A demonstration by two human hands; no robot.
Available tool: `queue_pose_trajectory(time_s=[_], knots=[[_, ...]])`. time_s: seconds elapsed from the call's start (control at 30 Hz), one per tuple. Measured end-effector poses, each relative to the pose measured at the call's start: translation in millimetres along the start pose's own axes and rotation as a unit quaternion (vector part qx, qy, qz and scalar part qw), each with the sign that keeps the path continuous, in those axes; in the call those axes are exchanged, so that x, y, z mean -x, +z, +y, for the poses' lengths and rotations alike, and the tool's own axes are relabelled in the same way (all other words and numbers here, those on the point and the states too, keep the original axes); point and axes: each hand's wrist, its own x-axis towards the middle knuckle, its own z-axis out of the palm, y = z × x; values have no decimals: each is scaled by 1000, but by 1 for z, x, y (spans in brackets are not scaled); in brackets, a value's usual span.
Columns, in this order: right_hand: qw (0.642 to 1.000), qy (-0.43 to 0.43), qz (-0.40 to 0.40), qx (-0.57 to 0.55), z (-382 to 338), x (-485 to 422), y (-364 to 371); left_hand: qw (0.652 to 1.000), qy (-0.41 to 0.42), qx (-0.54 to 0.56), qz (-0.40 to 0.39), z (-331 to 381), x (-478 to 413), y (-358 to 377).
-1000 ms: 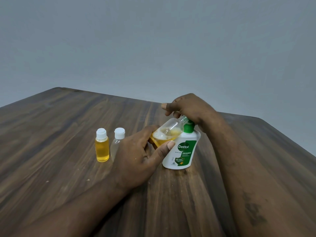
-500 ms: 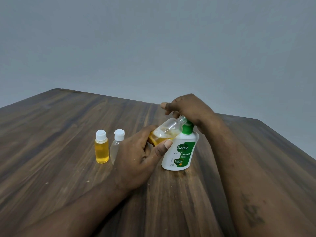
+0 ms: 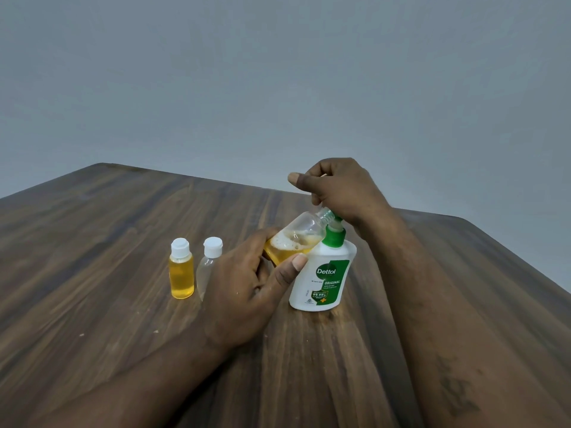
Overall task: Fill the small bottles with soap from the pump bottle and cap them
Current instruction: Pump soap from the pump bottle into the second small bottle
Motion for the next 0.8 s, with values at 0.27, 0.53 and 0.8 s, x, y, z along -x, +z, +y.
queue_pose_trajectory(time_s=[0.27, 0.53, 0.8], knots=[[988, 37, -135, 68, 1, 0, 0, 1000, 1, -1, -18, -2, 0, -1], [1000, 1, 7, 11, 2, -2, -3, 1000, 13, 2, -2, 2, 0, 1], [990, 56, -126, 41, 8, -3, 2, 1000, -5, -11, -14, -2, 1, 0]])
